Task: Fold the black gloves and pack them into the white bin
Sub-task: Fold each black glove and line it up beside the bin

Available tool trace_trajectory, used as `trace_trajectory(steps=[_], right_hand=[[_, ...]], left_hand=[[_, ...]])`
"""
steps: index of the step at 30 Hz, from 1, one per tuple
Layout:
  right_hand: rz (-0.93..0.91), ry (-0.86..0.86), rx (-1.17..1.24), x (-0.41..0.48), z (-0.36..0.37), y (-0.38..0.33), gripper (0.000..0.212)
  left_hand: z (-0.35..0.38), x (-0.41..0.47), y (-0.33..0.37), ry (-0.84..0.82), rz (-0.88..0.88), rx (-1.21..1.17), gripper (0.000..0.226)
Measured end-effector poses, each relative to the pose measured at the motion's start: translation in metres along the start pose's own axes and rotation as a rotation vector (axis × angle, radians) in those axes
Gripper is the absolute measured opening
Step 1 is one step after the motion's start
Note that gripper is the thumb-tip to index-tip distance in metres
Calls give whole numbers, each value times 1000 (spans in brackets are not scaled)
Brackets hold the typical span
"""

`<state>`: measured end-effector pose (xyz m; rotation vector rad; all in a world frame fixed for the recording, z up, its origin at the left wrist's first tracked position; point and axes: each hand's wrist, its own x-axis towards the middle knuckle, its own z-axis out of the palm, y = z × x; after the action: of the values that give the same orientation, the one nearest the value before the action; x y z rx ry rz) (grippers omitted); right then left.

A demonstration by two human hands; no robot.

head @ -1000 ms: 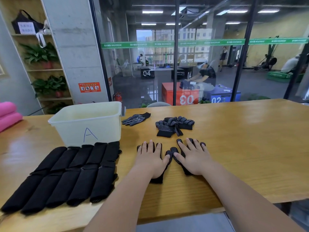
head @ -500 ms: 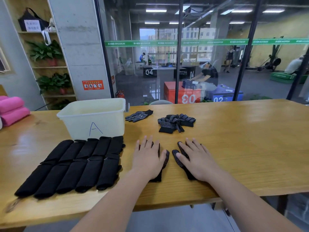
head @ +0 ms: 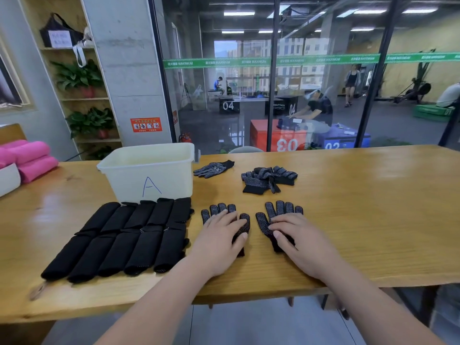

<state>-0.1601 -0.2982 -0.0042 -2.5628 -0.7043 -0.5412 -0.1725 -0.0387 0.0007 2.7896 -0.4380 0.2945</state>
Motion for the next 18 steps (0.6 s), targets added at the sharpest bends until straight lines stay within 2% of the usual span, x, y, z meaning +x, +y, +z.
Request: trace_trajectory(steps=[2, 4, 9, 13, 16, 18], right_hand=[[-15, 110, -63, -5, 2, 3, 21], [31, 152, -121, -7, 2, 3, 20], [-24, 36, -120, -5, 3, 0, 23], [-40, 10, -111, -4, -2, -2, 28], [-25, 39, -153, -3, -1, 0, 28], [-13, -4, -162, -3, 0, 0, 31]], left_hand=[[-3, -6, 0, 139, -29, 40, 40], [-6, -11, 0, 182, -45, 76, 32], [-9, -12, -5, 114, -49, 53, 34], [-9, -11, -8, 192, -88, 79, 30], [-8, -10, -7, 196, -113, 107, 27], [-10, -8, -6, 195, -128, 100, 24]])
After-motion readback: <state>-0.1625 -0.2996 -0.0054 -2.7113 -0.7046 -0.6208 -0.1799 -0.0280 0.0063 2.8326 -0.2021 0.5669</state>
